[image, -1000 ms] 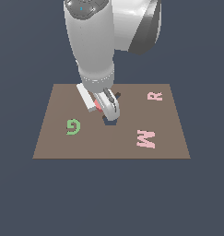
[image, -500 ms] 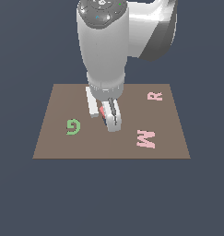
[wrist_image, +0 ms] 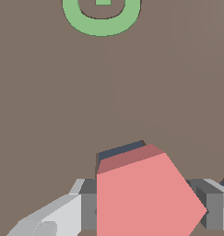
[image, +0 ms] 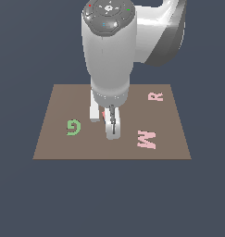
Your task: Insert a designated object into the corresponding slot on a board.
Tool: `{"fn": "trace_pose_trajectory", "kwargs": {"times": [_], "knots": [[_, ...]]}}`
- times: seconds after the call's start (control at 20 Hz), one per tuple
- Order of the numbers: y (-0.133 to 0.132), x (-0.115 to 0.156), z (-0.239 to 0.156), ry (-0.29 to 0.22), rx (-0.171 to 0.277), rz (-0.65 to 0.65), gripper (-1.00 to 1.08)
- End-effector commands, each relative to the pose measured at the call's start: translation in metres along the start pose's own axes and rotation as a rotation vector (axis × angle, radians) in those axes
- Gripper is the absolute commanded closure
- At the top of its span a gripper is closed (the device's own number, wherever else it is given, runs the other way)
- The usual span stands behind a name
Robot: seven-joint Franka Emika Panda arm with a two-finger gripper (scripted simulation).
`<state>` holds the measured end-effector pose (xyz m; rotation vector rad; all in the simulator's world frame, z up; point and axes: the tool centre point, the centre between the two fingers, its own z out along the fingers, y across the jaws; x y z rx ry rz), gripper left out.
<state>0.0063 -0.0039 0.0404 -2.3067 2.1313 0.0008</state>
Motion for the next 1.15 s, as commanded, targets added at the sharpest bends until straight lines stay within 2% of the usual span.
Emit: {"fn": "trace_pose_trajectory", "kwargs": {"times": [0.0, 0.6, 0.65, 1.1], "knots": [[-0.003, 0.0, 0.0, 0.0, 0.0, 0.02, 1.08], [-0.004, 0.0, 0.01, 0.0, 0.0, 0.031, 1.08], [-0.004, 0.0, 0.01, 0.0, 0.0, 0.031, -0.92], [-0.004, 0.0, 0.01, 0.0, 0.0, 0.031, -0.92]]}}
